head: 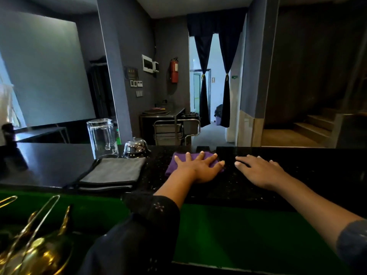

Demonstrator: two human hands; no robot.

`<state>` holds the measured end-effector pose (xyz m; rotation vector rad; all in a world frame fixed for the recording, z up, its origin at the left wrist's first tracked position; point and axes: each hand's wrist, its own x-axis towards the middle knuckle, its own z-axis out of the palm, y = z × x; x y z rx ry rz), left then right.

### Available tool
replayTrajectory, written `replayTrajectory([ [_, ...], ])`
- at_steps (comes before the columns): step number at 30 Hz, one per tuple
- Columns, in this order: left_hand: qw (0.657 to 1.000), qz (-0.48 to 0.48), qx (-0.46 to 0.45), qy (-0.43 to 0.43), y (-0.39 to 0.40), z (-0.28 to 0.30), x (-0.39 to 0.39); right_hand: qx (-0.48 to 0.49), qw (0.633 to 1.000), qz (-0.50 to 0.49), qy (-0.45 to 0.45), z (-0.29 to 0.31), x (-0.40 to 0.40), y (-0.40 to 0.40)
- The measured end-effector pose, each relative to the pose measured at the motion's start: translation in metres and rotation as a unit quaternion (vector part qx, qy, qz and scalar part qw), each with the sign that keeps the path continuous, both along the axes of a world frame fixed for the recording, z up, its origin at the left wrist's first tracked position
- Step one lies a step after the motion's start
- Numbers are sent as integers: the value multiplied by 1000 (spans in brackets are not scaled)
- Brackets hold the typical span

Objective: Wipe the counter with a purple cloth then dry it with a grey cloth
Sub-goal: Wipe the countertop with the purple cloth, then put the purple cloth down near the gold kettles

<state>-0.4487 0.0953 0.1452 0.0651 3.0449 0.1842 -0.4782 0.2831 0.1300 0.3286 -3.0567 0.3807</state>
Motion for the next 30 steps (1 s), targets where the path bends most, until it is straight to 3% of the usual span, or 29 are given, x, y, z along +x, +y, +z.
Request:
replayTrajectory([
  [9,998,-57,29,-5,-26,-6,74,-100,993,-7,56,11,36,-1],
  [14,989,-137,-50,37,-47,-8,110,-147,988,33,44,13,67,-2],
  [22,967,-153,144,141,-49,19,153,-208,969,132,22,18,125,-17],
  [26,931,-132,285,186,-44,42,177,-246,951,188,28,17,149,-18],
  [30,895,-133,389,172,-39,69,199,-389,896,214,-15,28,180,-20],
])
